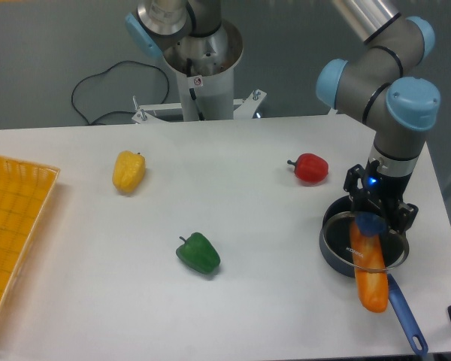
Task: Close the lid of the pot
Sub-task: 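Open the gripper and raise it away from the lid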
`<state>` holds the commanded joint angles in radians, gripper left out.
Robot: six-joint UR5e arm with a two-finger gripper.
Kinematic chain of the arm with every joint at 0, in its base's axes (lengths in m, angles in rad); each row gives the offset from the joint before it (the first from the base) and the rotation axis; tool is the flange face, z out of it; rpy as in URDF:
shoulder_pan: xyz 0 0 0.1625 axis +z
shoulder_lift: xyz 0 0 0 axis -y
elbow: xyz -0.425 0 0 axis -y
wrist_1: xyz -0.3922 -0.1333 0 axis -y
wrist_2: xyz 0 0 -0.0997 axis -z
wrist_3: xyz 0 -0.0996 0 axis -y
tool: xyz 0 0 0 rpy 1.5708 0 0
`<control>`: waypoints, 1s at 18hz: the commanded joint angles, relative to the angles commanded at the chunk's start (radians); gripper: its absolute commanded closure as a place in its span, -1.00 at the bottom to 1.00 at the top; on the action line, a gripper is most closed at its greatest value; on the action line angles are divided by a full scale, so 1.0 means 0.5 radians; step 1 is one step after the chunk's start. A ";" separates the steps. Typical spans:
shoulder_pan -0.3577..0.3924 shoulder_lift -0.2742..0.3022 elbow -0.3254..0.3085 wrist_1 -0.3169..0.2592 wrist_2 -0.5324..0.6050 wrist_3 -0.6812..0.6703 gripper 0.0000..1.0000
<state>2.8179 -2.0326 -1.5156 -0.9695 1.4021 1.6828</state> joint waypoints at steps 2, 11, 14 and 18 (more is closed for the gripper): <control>-0.006 0.015 0.009 -0.006 0.012 -0.018 -1.00; -0.071 0.300 -0.009 -0.263 0.119 0.003 -1.00; -0.147 0.380 -0.027 -0.560 0.373 0.006 -1.00; -0.187 0.473 -0.046 -0.853 0.552 0.049 -1.00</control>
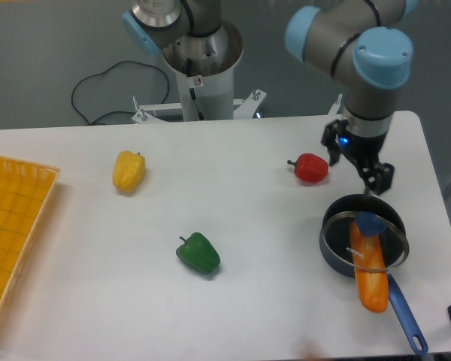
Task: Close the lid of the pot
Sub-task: 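Open the gripper and raise it away from the lid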
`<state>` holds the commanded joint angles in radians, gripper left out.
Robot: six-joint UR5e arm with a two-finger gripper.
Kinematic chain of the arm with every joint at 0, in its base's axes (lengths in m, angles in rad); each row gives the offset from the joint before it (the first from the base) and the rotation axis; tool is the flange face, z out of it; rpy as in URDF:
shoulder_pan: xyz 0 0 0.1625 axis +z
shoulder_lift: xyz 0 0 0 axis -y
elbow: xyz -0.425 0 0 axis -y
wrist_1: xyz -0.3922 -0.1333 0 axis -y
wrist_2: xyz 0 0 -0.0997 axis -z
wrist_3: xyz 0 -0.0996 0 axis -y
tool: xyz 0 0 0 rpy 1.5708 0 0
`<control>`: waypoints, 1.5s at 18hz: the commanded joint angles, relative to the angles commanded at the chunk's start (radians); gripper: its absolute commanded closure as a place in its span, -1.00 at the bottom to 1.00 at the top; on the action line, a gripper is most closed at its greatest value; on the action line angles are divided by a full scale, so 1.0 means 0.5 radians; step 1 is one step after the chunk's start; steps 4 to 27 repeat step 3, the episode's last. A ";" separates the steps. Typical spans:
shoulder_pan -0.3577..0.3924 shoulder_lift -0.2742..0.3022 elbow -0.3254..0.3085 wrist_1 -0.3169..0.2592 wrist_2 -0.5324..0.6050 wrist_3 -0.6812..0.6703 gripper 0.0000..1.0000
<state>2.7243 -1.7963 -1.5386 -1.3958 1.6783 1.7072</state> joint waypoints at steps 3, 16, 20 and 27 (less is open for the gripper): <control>0.021 0.040 -0.003 -0.052 -0.113 0.016 -1.00; 0.021 0.040 -0.003 -0.052 -0.113 0.016 -1.00; 0.021 0.040 -0.003 -0.052 -0.113 0.016 -1.00; 0.021 0.040 -0.003 -0.052 -0.113 0.016 -1.00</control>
